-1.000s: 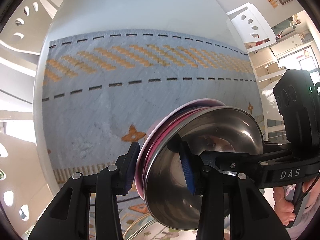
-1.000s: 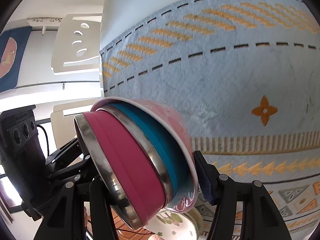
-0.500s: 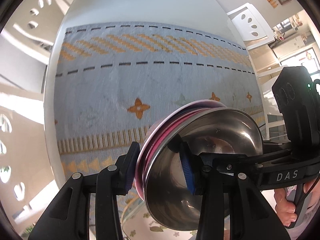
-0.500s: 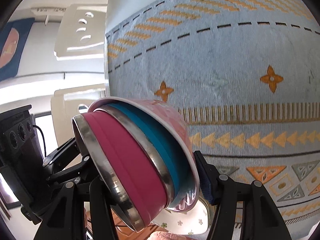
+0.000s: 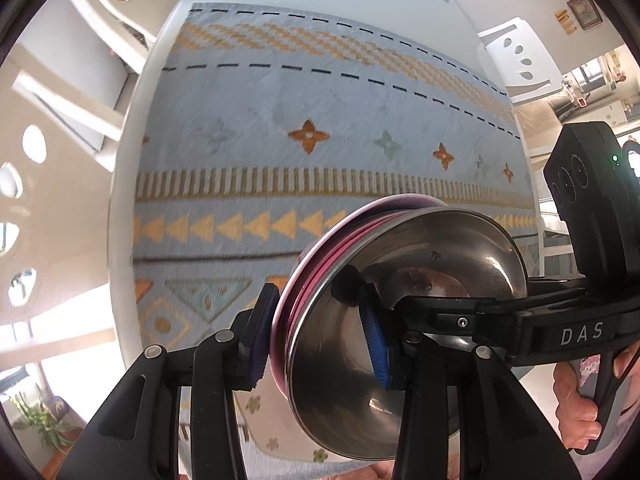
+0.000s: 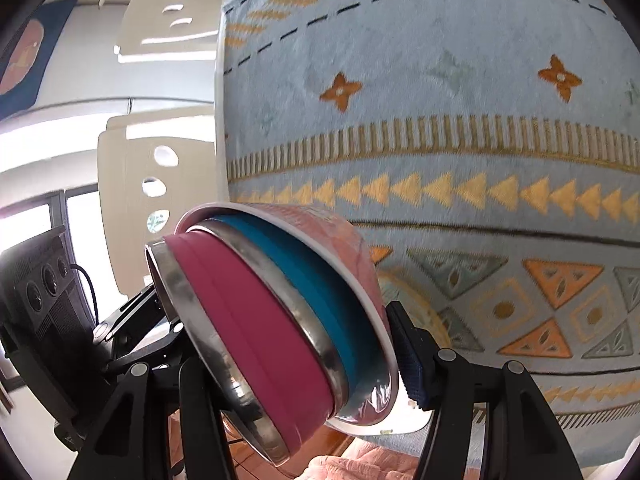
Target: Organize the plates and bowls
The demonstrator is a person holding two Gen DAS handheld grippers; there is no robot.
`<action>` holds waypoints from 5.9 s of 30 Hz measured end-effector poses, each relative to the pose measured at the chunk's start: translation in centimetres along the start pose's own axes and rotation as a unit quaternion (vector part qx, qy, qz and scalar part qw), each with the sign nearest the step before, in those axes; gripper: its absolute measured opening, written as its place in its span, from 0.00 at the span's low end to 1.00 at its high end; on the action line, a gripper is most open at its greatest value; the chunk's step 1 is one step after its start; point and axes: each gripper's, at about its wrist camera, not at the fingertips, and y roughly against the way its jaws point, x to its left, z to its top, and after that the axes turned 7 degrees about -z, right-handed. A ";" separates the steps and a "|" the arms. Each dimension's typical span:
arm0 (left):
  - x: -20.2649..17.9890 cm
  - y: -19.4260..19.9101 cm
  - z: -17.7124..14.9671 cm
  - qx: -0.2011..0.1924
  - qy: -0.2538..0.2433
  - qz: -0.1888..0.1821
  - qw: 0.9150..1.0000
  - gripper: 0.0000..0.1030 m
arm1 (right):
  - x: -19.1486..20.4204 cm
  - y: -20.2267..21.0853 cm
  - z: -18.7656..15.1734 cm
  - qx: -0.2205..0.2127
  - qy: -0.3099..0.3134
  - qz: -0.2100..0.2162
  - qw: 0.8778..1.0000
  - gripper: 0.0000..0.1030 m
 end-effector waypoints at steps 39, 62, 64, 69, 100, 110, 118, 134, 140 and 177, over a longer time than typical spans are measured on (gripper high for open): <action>1.1 -3.0 -9.4 0.026 0.044 -0.003 0.999 0.36 | -0.6 -6.7 -7.1 0.072 0.018 -0.035 0.997 0.58; 1.7 -3.4 -9.4 0.002 0.045 0.009 0.999 0.41 | -2.6 -6.2 -7.5 0.043 -0.006 0.026 0.999 0.60; 1.3 -3.2 -9.4 0.004 0.036 0.022 0.999 0.41 | -2.3 -6.3 -7.4 0.042 -0.003 0.021 0.999 0.60; 0.8 -2.0 -9.2 -0.008 0.018 0.036 0.999 0.41 | -1.9 -6.0 -7.5 0.034 0.001 0.014 0.999 0.60; 8.6 -1.6 -10.2 -0.015 0.070 0.013 0.997 0.39 | -6.3 0.9 -9.2 -0.055 -0.020 0.049 0.997 0.63; 11.1 -2.1 -10.9 -0.012 0.109 0.000 0.994 0.38 | -10.4 -4.3 -10.2 -0.016 -0.062 0.015 0.998 0.61; 10.8 -5.0 -11.2 0.027 0.088 0.001 0.996 0.24 | -11.1 -5.8 -9.8 -0.024 -0.070 0.013 0.997 0.57; 12.3 -4.5 -11.2 0.021 0.079 -0.048 0.995 0.17 | -11.6 -6.5 -8.6 -0.050 -0.047 0.046 0.997 0.46; 12.9 -3.2 -11.5 0.006 0.083 -0.069 0.994 0.17 | -11.3 -7.2 -7.8 -0.046 -0.056 0.063 0.995 0.46; 8.7 -6.7 -8.8 0.059 0.061 -0.101 0.991 0.22 | -13.2 -8.7 -8.9 -0.013 -0.118 0.127 0.985 0.41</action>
